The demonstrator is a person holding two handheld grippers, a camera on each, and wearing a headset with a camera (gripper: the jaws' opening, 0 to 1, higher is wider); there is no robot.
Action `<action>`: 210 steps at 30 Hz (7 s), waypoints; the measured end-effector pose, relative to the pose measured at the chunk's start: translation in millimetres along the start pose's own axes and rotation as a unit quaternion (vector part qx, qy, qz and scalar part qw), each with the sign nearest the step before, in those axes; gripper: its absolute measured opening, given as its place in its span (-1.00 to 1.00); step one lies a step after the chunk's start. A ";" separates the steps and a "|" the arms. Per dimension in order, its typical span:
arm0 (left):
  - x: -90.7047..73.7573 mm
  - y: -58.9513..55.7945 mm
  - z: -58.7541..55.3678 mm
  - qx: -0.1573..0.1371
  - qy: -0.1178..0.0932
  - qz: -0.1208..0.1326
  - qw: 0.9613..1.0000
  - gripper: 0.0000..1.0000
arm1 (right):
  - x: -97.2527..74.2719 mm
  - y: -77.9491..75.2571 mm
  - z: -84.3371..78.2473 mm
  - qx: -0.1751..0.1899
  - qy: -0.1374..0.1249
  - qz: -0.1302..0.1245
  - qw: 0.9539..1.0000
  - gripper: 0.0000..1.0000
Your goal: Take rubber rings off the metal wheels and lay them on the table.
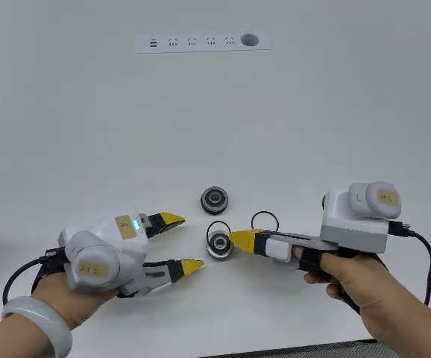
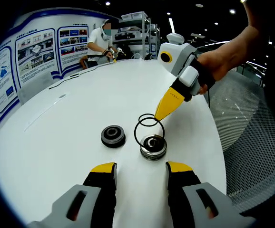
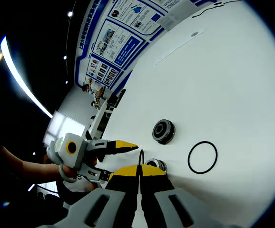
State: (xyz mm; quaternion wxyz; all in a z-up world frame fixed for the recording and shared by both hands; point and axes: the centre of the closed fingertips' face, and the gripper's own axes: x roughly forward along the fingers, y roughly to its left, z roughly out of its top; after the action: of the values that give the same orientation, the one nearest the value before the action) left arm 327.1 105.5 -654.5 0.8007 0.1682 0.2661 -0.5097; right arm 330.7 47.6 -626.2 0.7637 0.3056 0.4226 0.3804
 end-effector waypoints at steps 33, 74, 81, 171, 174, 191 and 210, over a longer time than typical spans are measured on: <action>-2.4 5.1 -3.6 -0.016 0.000 0.008 1.000 -0.17 | -34.1 -63.9 14.2 -0.027 -0.030 -0.116 0.992 -0.80; 26.7 40.0 45.9 0.002 -0.026 0.019 0.999 -0.29 | -25.1 -39.6 20.0 -0.124 -0.028 -0.083 0.988 -0.02; 34.8 41.4 51.6 0.004 -0.026 0.017 1.000 -0.31 | -23.4 -38.8 20.7 -0.124 -0.027 -0.081 0.989 -0.04; 50.4 48.3 41.1 -0.014 -0.004 0.023 1.000 -0.73 | 46.5 -32.1 55.0 -0.080 -0.015 -0.032 0.996 -0.37; 50.4 48.3 41.1 -0.014 -0.004 0.023 1.000 -0.73 | 49.7 -31.0 53.7 -0.080 -0.011 -0.030 0.996 -0.37; 50.2 48.4 40.8 -0.012 -0.005 0.022 1.000 -0.73 | 53.9 -31.3 48.2 -0.059 0.013 -0.020 0.998 -0.39; 50.1 47.8 40.8 -0.013 -0.008 0.022 1.000 -0.74 | 44.0 -24.0 41.0 -0.021 0.024 0.000 0.999 -0.43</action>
State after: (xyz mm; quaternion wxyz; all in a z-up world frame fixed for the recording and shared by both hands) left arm 397.8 67.3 -651.8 0.8158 0.1592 0.2627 -0.4899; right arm 390.0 66.0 -644.6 0.7594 0.2806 0.4328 0.3966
